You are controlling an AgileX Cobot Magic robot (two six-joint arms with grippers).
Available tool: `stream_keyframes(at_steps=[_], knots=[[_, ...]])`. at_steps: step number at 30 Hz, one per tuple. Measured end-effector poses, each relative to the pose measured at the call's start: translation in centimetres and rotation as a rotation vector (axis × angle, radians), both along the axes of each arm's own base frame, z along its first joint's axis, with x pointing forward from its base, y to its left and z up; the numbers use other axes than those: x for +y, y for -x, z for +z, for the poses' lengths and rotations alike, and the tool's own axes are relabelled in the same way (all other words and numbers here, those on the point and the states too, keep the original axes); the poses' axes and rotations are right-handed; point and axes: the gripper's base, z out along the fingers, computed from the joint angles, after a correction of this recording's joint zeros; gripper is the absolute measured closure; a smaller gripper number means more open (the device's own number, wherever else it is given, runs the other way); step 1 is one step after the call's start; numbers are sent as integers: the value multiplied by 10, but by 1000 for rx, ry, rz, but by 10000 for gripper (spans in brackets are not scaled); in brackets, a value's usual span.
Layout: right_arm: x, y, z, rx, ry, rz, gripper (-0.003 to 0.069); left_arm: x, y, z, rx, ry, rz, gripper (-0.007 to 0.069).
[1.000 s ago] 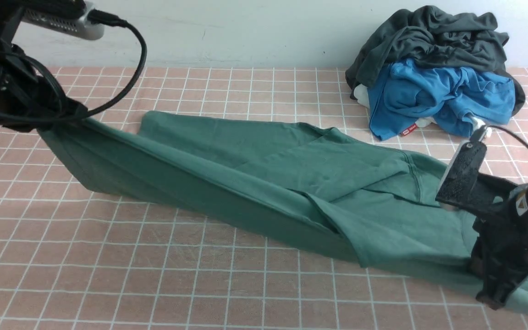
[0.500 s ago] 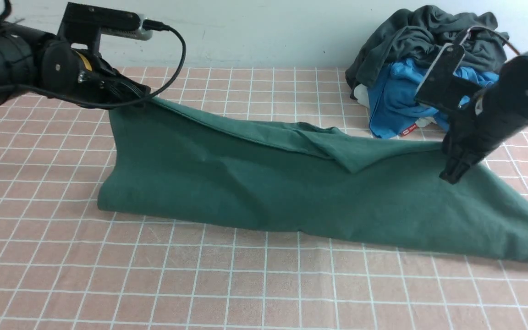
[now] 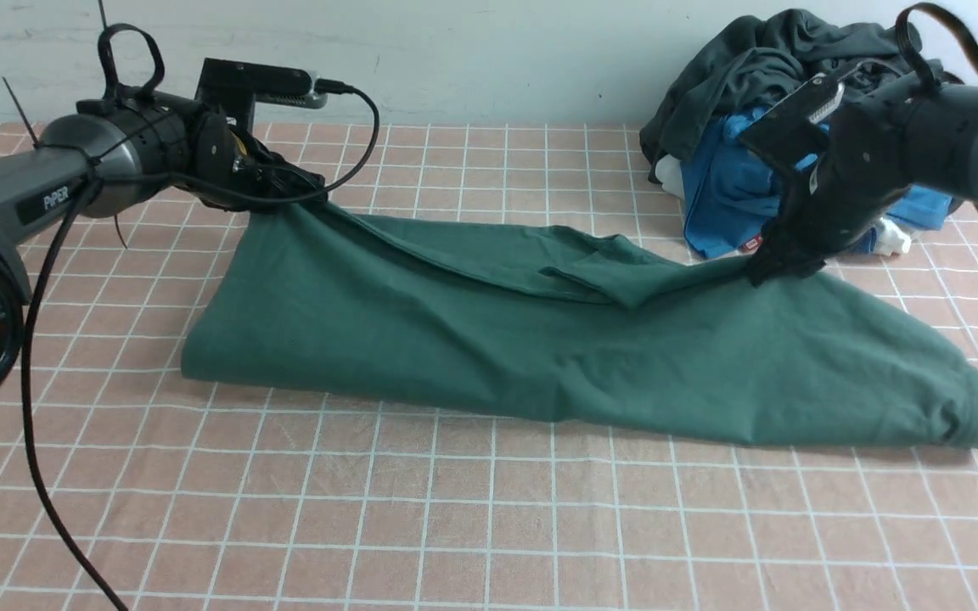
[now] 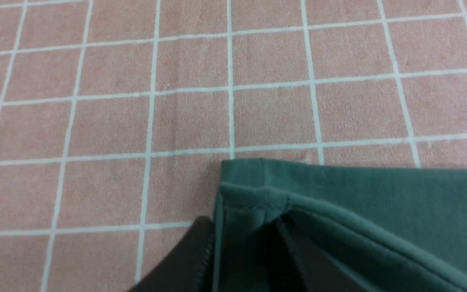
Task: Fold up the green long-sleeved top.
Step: Use both arms to drag the lower edge of the fabric forward and fold it over the upper edge
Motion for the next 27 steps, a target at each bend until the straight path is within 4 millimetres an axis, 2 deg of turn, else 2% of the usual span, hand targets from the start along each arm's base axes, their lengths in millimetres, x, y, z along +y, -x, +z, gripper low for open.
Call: stream_keyframes(at_steps=[2, 3, 4, 6, 7, 10, 11, 12, 13, 14, 17, 19, 20, 21, 22, 24, 27], knots=[[0, -3, 14, -22, -32, -91, 351, 0, -3, 9, -3, -2, 6, 309], [0, -3, 15, -22, -33, -96, 351, 1, -3, 10, -2, -2, 7, 302], [5, -3, 22, -16, -41, -123, 351, 2, -2, 21, 3, -5, 15, 260], [11, -2, 27, -9, -45, -124, 365, 2, 0, 32, 11, -8, 21, 242], [23, 1, 29, 5, -61, -106, 396, 4, 6, 49, 22, -18, 25, 236], [49, 9, 27, 60, -106, 5, 482, 7, 20, 84, 22, -65, 12, 267], [61, 12, 24, 91, -136, 76, 533, 9, 26, 99, 8, -92, 2, 291], [65, 14, 23, 100, -154, 89, 542, 9, 27, 101, 9, -101, -1, 302], [80, 18, 16, 140, -187, 181, 608, 13, 34, 116, 1, -127, -7, 344], [92, 20, 7, 174, -207, 262, 639, 18, 38, 127, -3, -140, -4, 379], [109, 20, -21, 241, -252, 372, 666, 28, 39, 129, 3, -150, 10, 426], [113, 17, -41, 247, -237, 442, 670, 34, 36, 118, 34, -150, 21, 427], [114, 15, -43, 237, -236, 447, 670, 34, 36, 117, 41, -149, 22, 426], [115, 8, -57, 197, -221, 473, 671, 36, 35, 106, 87, -133, 28, 412], [115, 7, -57, 185, -223, 471, 671, 36, 35, 106, 90, -133, 28, 410], [112, -11, -65, 25, -233, 418, 671, 33, 36, 99, 137, -103, 24, 384], [96, -35, -71, -168, -335, 224, 671, 26, 39, 101, 151, -85, 9, 373]])
